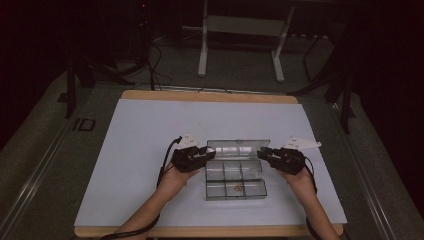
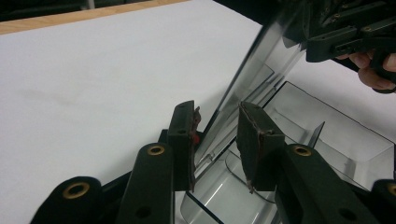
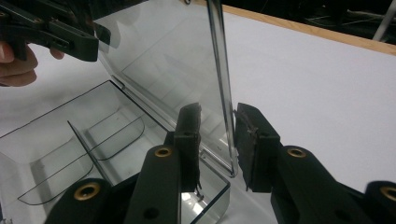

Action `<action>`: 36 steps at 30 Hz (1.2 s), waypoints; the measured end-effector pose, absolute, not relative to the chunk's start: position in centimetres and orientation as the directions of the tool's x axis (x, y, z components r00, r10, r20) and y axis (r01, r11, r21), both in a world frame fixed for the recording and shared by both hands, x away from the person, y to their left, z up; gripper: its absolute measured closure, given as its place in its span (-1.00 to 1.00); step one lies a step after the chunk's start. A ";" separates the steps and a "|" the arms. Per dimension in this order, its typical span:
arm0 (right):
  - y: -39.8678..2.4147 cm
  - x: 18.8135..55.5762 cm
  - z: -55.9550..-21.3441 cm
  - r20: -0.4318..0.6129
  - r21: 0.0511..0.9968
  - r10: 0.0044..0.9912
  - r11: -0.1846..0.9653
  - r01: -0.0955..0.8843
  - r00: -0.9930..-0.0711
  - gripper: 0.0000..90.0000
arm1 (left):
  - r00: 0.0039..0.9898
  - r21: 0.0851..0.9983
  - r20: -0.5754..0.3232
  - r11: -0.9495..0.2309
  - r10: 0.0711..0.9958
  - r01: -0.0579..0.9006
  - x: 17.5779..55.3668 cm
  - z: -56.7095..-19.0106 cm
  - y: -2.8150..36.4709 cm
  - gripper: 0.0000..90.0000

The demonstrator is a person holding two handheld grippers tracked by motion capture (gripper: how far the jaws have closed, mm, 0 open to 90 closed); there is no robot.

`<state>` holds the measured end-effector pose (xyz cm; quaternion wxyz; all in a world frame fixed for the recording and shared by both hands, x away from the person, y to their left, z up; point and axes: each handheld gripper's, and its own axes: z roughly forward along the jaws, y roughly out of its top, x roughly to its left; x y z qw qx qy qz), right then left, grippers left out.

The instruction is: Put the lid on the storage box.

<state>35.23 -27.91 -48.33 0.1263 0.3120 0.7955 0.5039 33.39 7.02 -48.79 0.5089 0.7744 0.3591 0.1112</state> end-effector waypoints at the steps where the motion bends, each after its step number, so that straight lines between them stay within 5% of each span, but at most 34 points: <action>1: -27.9 35.2 -48.3 0.111 0.881 0.623 0.298 0.366 -0.774 0.57 | 0.719 0.869 -0.190 -0.226 0.669 0.441 33.3 -48.8 7.0 0.51; 25: -28.8 34.0 -49.0 0.132 0.868 0.605 0.312 0.387 -0.785 0.50 | 0.733 0.878 -0.138 -0.261 0.666 0.402 31.0 -49.0 7.9 0.50; 36: -29.5 33.7 -50.0 0.159 0.851 0.610 0.314 0.421 -0.776 0.30 | 0.739 0.865 -0.124 -0.292 0.662 0.407 30.2 -49.6 7.8 0.23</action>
